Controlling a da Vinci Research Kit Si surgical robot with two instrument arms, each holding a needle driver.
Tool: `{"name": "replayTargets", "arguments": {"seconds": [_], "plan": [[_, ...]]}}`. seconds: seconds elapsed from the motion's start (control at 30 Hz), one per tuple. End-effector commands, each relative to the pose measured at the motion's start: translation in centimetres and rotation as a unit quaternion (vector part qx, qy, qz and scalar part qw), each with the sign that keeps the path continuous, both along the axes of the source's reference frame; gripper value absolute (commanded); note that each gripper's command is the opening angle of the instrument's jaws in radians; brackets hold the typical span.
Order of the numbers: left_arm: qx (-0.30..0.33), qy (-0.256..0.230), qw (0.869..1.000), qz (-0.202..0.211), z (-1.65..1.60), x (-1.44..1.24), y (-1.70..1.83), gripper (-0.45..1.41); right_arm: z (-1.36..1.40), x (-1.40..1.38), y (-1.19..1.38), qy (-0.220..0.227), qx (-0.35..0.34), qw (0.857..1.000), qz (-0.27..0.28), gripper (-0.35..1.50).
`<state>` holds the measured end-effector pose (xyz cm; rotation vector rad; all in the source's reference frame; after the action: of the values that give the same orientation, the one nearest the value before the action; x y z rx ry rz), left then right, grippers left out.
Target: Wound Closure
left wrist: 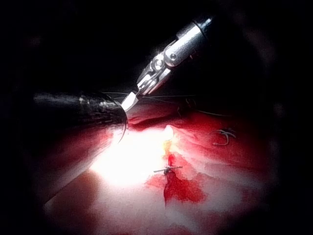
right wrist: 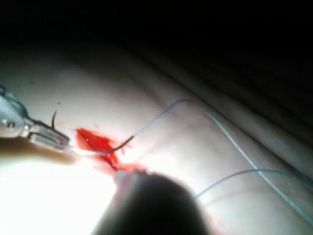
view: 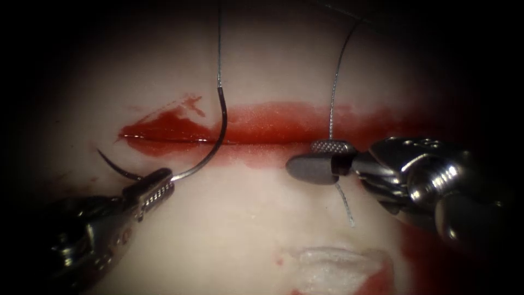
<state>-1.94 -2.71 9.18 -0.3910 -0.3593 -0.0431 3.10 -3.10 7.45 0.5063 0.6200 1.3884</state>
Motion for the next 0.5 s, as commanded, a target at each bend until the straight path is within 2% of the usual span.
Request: {"name": "replayTargets", "arguments": {"seconds": [0.03,0.17,0.23,0.3,0.37,0.5], "plan": [[-0.001,-0.002,1.000,-0.001,-0.02,-0.07,0.11,-0.33,0.01,0.11,0.12,-0.002,-0.002,1.000,0.002,0.31],[-0.016,0.023,0.999,0.015,0.07,-0.20,-0.05,-0.45,0.00,0.17,0.16,-0.032,0.008,0.999,0.010,0.31],[-0.038,0.059,0.996,0.050,0.09,-0.26,-0.12,-0.45,-0.02,0.20,0.19,-0.037,0.009,0.999,0.019,0.47],[-0.039,0.087,0.994,0.047,0.09,-0.32,-0.18,-0.45,-0.02,0.23,0.22,-0.038,0.011,0.999,0.023,0.71],[-0.038,0.111,0.992,0.052,0.09,-0.37,-0.22,-0.45,-0.02,0.26,0.24,-0.040,0.011,0.999,0.025,0.83],[-0.040,0.141,0.988,0.054,0.09,-0.45,-0.30,-0.45,0.00,0.34,0.22,-0.042,0.010,0.999,0.029,0.91]]}}
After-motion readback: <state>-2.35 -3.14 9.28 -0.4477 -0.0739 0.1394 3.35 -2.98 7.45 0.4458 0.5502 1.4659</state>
